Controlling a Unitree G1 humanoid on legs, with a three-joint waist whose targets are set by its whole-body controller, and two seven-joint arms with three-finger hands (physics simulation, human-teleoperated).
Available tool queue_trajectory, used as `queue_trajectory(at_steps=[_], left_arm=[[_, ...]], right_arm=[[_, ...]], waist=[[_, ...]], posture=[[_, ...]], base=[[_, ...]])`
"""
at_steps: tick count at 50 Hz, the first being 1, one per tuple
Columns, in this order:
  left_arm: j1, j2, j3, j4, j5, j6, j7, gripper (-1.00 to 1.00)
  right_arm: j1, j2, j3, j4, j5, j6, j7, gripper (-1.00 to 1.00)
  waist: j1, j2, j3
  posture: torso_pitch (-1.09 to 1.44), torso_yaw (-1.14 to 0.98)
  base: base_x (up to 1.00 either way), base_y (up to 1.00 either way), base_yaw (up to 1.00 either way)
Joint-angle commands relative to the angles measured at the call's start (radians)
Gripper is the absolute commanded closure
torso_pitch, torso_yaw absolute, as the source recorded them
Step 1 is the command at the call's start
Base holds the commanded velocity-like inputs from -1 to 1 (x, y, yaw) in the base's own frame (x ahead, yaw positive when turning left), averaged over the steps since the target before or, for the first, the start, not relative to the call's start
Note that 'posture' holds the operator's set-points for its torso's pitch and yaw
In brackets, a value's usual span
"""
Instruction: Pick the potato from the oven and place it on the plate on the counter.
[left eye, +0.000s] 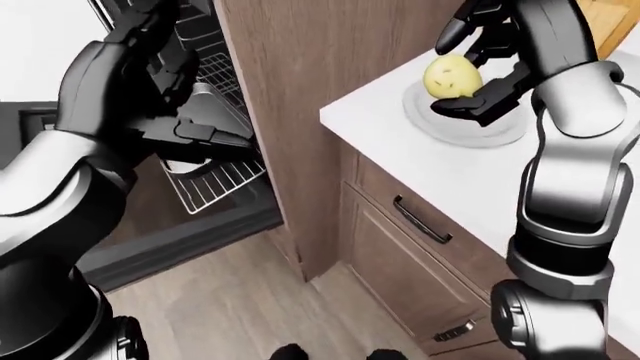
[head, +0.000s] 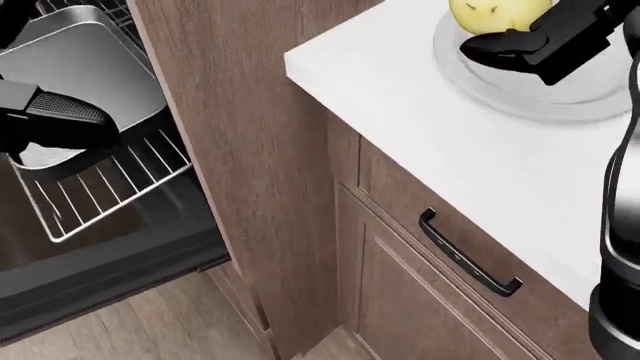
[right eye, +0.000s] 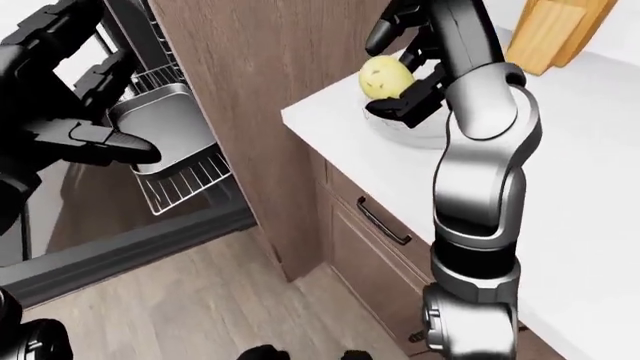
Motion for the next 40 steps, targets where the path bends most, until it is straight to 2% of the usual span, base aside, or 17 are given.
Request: queue_trajectory(at_steps=[1, 2, 4, 5, 6, 7, 9, 11, 12, 20, 24, 31, 36, 40], left_arm=[[-0.026, 0.01, 0.017, -0.023, 0.004, -0.033, -0.005, -1.0], [-0.019, 0.01, 0.018, -0.02, 0.01, -0.04, -0.01, -1.0], [-0.014, 0.01, 0.024, -0.014, 0.016, -0.042, -0.01, -1.0], [-0.012, 0.01, 0.027, -0.011, 0.018, -0.043, -0.009, -1.0], [-0.014, 0.01, 0.028, -0.004, 0.025, -0.042, 0.001, -1.0], [-0.016, 0.009, 0.031, 0.004, 0.025, -0.044, 0.001, -1.0], [-0.016, 0.01, 0.032, 0.005, 0.026, -0.042, 0.008, -1.0], [-0.008, 0.01, 0.033, 0.012, 0.035, -0.049, 0.012, -1.0], [-0.007, 0.009, 0.036, 0.011, 0.034, -0.048, 0.015, -1.0], [0.006, 0.01, 0.051, 0.034, 0.065, -0.063, 0.061, -1.0], [0.011, 0.012, 0.044, 0.041, 0.079, -0.077, 0.057, -1.0], [0.009, 0.011, 0.06, 0.037, 0.067, -0.06, 0.073, -1.0], [0.014, 0.018, 0.051, 0.048, 0.074, -0.08, 0.064, -1.0], [0.015, 0.021, 0.052, 0.046, 0.076, -0.08, 0.061, -1.0]], right_arm=[[-0.027, -0.016, -0.019, -0.029, -0.008, -0.019, -0.018, 1.0], [-0.027, -0.016, -0.017, -0.03, -0.009, -0.02, -0.017, 1.0], [-0.029, -0.017, -0.014, -0.031, -0.012, -0.021, -0.012, 0.99], [-0.031, -0.017, -0.015, -0.032, -0.013, -0.02, -0.01, 0.99], [-0.035, -0.019, -0.015, -0.03, -0.014, -0.02, -0.006, 0.99], [-0.039, -0.021, -0.017, -0.024, -0.013, -0.024, -0.005, 0.99], [-0.047, -0.026, -0.018, -0.012, -0.012, -0.028, -0.003, 0.99], [-0.053, -0.028, -0.015, -0.007, -0.014, -0.027, 0.008, 0.99], [-0.054, -0.027, -0.014, -0.006, -0.014, -0.028, 0.011, 0.99], [-0.083, -0.033, -0.012, 0.041, -0.003, -0.049, 0.036, 0.99], [-0.106, -0.038, -0.007, 0.083, -0.007, -0.056, 0.047, 0.99], [-0.161, -0.056, 0.003, 0.196, -0.054, -0.062, 0.072, 1.0], [-0.185, -0.07, 0.012, 0.292, -0.098, -0.073, 0.084, 1.0], [-0.195, -0.082, 0.0, 0.329, -0.128, -0.081, 0.082, 1.0]], waist=[[-0.008, 0.008, -0.05], [-0.002, -0.001, -0.042], [0.021, -0.042, -0.025], [0.028, -0.073, -0.03], [0.024, -0.091, -0.035], [0.014, -0.062, -0.033], [0.006, -0.057, -0.043], [-0.005, -0.032, -0.049], [0.0, -0.03, -0.048], [-0.006, -0.032, -0.051], [-0.005, -0.034, -0.051], [-0.004, -0.037, -0.045], [-0.002, -0.037, -0.038], [0.0, -0.037, -0.034]], posture=[[1.1, 0.0], [1.1, 0.0], [1.1, 0.0], [1.1, 0.0], [1.1, 0.0], [1.1, 0.0], [1.1, 0.0], [1.1, 0.0], [1.1, 0.0], [1.1, 0.0], [1.1, 0.0], [1.1, 0.0], [1.1, 0.0], [1.1, 0.0]], base=[[0.0, -0.17, 0.0], [0.0, 0.0, 0.0], [0.0, 0.0, 0.0], [0.0, 0.0, 0.0], [0.0, 0.0, 0.0], [0.0, 0.0, 0.0], [0.0, 0.0, 0.0], [0.0, 0.0, 0.0], [0.0, 0.0, 0.0], [0.0, 0.0, 0.0], [0.0, 0.0, 0.0], [0.0, 0.0, 0.0], [0.0, 0.0, 0.0], [0.0, 0.0, 0.0]])
